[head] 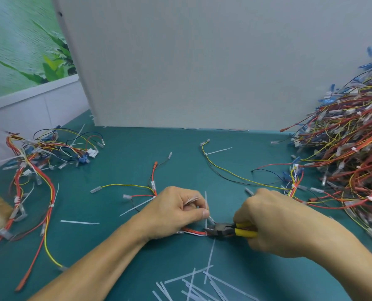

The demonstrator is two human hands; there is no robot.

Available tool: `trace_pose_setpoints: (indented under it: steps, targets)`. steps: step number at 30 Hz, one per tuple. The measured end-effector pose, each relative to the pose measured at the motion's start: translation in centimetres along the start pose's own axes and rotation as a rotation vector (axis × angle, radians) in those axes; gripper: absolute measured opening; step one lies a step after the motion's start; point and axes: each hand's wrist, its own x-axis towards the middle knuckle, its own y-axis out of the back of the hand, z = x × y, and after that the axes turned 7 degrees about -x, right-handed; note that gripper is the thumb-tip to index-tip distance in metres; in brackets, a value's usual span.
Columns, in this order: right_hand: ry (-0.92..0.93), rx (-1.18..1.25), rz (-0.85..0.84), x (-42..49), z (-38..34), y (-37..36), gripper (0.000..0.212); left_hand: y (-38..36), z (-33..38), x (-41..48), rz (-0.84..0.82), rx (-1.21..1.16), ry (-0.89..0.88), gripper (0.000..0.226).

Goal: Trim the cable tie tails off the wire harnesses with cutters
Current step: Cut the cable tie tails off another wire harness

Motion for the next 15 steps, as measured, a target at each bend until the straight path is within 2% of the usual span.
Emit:
trace_pose_setpoints:
  steps: [6,8,12,15]
  targets:
    - [-0.004,0.028,-0.003,0.5,0.0,-0.6,0.018,0.2,0.0,0.1,0.059,-0.131,-0.007,0.011]
    - [-0.021,0.083,0.006,0.6,0.3,-0.7,0.020,0.5,0.4,0.2,0.152,-0.322,-0.008,0.010]
    - [0.002,0.238,-0.006,0.5,0.6,-0.4,0.026,2.7,1.2,0.7,0.313,-0.911,0.015,0.017]
    - [-0.036,0.305,-0.009,0.4,0.2,-0.3,0.030,5.0,1.1,0.4,0.356,-1.116,0.039,0.013]
